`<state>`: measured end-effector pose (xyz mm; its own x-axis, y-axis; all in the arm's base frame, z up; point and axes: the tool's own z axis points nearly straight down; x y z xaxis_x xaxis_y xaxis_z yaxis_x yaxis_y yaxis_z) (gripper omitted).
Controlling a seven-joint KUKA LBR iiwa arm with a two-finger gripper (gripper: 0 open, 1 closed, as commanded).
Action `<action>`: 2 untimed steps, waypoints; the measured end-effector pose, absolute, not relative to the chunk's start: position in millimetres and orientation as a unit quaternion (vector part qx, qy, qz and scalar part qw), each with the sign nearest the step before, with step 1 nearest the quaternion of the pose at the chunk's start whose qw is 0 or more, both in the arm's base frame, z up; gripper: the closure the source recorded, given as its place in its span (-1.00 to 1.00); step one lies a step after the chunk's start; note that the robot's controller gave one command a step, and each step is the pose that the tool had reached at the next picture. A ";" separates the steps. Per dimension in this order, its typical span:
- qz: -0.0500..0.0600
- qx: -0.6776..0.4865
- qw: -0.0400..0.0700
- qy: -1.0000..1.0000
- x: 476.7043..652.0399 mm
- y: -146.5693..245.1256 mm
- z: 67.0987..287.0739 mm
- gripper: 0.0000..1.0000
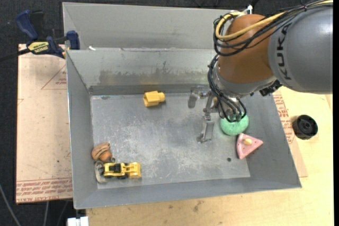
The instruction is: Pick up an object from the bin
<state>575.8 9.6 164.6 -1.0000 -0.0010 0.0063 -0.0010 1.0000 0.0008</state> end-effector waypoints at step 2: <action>0.000 0.014 -0.003 -1.000 605.4 -68.2 121.6 -1.00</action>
Offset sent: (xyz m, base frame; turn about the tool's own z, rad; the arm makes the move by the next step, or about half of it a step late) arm 0.0542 -0.1585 -0.0946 -0.0534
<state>605.4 -68.2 121.6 -0.9996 -0.0287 -0.0063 -0.0287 0.9996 0.0000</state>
